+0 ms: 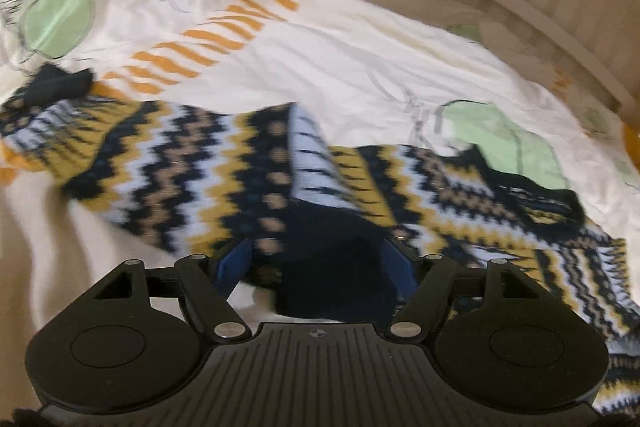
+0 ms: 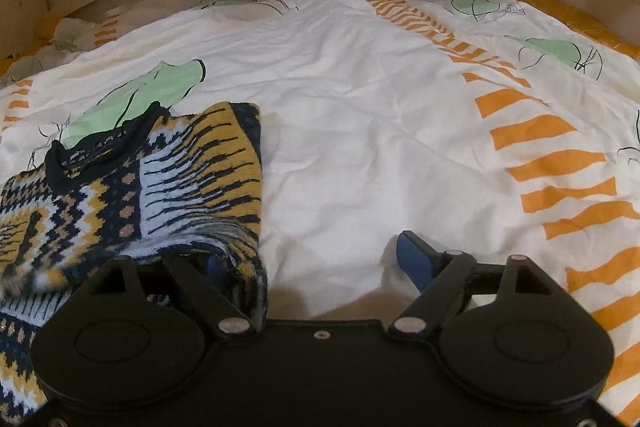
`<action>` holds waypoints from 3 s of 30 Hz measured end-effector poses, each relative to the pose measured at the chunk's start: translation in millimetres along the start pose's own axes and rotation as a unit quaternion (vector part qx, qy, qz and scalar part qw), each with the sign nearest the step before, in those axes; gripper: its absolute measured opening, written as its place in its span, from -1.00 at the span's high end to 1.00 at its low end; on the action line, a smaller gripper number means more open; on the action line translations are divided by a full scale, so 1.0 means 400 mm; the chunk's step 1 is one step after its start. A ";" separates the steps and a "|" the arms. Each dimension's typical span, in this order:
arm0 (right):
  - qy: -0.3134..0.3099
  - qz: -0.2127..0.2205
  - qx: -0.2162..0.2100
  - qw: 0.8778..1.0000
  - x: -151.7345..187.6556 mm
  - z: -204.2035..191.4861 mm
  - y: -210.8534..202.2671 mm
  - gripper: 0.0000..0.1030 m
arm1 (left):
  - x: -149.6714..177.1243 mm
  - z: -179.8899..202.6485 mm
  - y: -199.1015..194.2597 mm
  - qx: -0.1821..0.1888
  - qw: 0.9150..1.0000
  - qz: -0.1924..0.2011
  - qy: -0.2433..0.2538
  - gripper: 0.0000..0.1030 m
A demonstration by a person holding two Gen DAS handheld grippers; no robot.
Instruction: Fold small clothes
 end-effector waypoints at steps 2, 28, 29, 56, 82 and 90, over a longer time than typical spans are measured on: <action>-0.001 -0.001 -0.004 1.000 0.001 0.001 -0.004 -0.62 | -0.003 -0.022 -0.003 -0.012 1.000 -0.003 -0.010 -0.36; 0.050 -0.067 0.009 0.996 0.033 0.034 -0.126 -0.62 | 0.039 0.155 0.024 0.055 0.986 -0.029 0.153 -0.47; 0.048 -0.065 0.014 0.997 0.031 0.038 -0.140 -0.62 | 0.041 0.161 0.032 0.054 0.986 -0.034 0.156 -0.52; -0.060 -0.041 0.007 0.997 -0.181 -0.078 0.142 0.77 | -0.097 0.107 0.020 0.078 0.997 0.002 0.018 -0.76; -0.082 -0.047 -0.018 0.995 -0.018 -0.163 0.000 -0.56 | -0.121 0.001 0.060 0.007 1.000 0.011 -0.019 -0.78; -0.045 -0.075 -0.007 0.996 0.000 -0.097 0.028 -0.76 | -0.103 -0.033 0.066 -0.019 0.999 0.024 -0.016 -0.79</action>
Point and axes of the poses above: each gripper's, at about its wrist camera, not at the fingertips, and y roughly the way its jaws point, z to its right, x to its underside, the point moved 7 cm from there along y, roughly the way its jaws point, and after that the axes turned 14 degrees about -x, right-handed, at the moved point
